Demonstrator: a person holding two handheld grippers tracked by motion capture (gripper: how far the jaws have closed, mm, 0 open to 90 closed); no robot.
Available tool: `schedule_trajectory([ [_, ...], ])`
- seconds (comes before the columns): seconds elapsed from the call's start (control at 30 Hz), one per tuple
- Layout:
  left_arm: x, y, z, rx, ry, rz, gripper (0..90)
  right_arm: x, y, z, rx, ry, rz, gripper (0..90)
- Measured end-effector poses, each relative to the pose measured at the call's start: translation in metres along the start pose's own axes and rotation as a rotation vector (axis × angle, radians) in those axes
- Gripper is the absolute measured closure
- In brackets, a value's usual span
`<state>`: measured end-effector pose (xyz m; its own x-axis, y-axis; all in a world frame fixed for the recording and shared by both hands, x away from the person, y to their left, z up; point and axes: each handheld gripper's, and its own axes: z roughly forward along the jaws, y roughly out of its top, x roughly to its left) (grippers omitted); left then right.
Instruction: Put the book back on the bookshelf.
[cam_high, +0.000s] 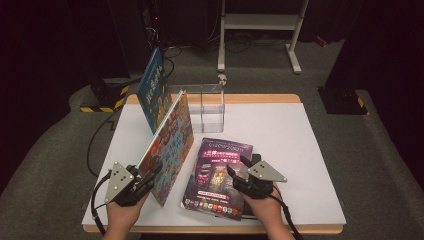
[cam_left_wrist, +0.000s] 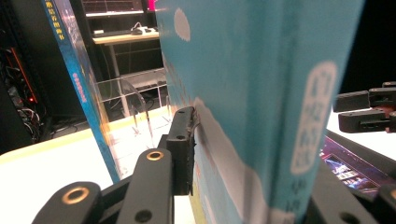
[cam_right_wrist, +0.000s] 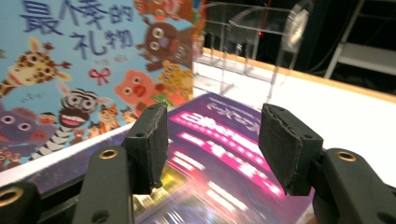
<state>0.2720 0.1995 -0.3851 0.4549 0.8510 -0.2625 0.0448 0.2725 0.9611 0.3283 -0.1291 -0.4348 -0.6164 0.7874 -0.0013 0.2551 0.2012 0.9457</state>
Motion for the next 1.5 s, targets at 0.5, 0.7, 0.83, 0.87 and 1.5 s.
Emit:
schedule_trajectory([
  [0.5, 0.020, 0.011, -0.003, -0.017, 0.086, -0.042, 80.2, -0.017, -0.011, -0.005, 0.010, -0.024, 0.060, 43.6],
  [0.7, 0.030, 0.016, -0.003, 0.006, 0.051, -0.044, 80.5, -0.022, -0.011, -0.007, 0.007, -0.028, 0.077, 43.9],
  [0.83, 0.041, 0.019, -0.004, 0.014, 0.020, -0.054, 80.4, -0.025, -0.014, -0.007, 0.016, -0.032, 0.082, 44.0],
  [0.87, 0.043, 0.020, -0.004, 0.015, 0.015, -0.063, 80.4, -0.026, -0.014, -0.007, 0.016, -0.032, 0.086, 44.0],
  [1.5, 0.058, 0.022, -0.002, 0.051, -0.013, -0.059, 78.1, -0.028, -0.020, -0.006, 0.029, -0.038, 0.097, 43.9],
])
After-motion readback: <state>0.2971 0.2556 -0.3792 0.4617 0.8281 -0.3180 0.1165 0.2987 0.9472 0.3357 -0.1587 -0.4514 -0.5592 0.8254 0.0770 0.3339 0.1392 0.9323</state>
